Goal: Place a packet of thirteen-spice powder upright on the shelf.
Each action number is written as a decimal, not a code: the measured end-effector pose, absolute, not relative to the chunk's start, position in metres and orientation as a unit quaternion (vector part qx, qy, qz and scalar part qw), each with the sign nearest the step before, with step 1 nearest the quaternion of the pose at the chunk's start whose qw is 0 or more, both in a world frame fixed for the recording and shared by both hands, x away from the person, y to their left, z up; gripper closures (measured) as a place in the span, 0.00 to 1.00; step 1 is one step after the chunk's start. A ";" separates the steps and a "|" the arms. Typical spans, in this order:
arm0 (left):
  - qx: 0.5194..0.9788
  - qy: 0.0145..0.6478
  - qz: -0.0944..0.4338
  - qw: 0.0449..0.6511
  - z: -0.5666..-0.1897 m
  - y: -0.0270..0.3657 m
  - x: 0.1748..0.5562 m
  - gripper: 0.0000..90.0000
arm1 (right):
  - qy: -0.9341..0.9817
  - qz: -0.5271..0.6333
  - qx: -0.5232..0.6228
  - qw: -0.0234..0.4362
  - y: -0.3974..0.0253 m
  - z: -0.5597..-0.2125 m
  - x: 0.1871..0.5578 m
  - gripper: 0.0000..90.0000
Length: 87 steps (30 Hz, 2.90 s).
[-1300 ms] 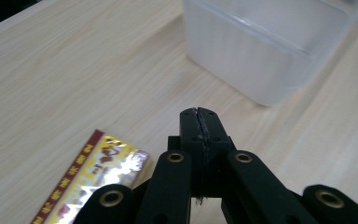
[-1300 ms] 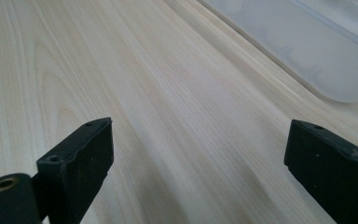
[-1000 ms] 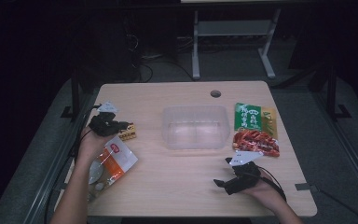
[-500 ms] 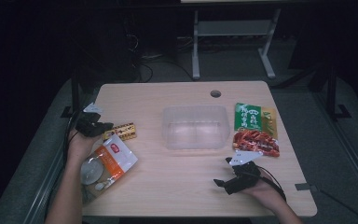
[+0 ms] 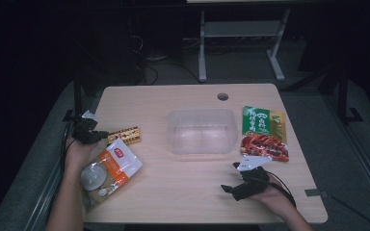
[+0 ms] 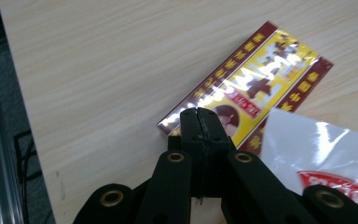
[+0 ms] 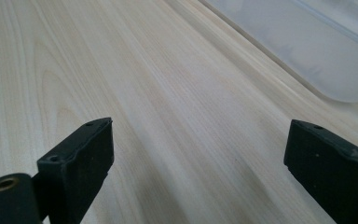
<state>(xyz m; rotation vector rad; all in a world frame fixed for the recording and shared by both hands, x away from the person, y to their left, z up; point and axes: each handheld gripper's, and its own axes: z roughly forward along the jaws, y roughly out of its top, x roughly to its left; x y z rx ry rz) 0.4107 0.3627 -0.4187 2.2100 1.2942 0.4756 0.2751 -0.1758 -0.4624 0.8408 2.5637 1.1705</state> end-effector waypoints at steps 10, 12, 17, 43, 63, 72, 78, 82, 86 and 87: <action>0.817 0.497 0.163 0.243 -0.433 0.369 0.413 1.00 | 0.867 0.396 0.285 0.099 -0.176 -0.462 0.275 0.09; 0.820 0.495 0.161 0.239 -0.434 0.368 0.413 1.00 | 0.867 0.397 0.285 0.099 -0.176 -0.462 0.275 0.09; 0.821 0.492 0.161 0.242 -0.434 0.365 0.414 1.00 | 0.867 0.397 0.285 0.099 -0.176 -0.462 0.275 0.09; 0.846 0.452 0.106 0.262 -0.445 0.327 0.425 1.00 | 0.869 0.394 0.282 0.101 -0.175 -0.463 0.275 0.09; 0.876 0.375 0.122 0.277 -0.427 0.289 0.426 0.92 | 0.868 0.394 0.286 0.100 -0.177 -0.463 0.275 0.09; 0.917 0.273 0.128 0.261 -0.424 0.268 0.431 0.40 | 0.870 0.392 0.284 0.096 -0.176 -0.464 0.276 0.09; 0.934 0.235 0.117 0.242 -0.431 0.253 0.438 0.28 | 0.871 0.391 0.281 0.096 -0.176 -0.464 0.276 0.09; 0.940 0.221 0.113 0.235 -0.436 0.246 0.441 0.22 | 0.871 0.391 0.282 0.094 -0.176 -0.465 0.276 0.09; 0.942 0.221 0.110 0.228 -0.443 0.244 0.445 0.21 | 0.871 0.391 0.281 0.092 -0.176 -0.465 0.276 0.09; 0.945 0.215 0.109 0.223 -0.445 0.245 0.446 0.21 | 0.871 0.392 0.281 0.092 -0.176 -0.465 0.276 0.09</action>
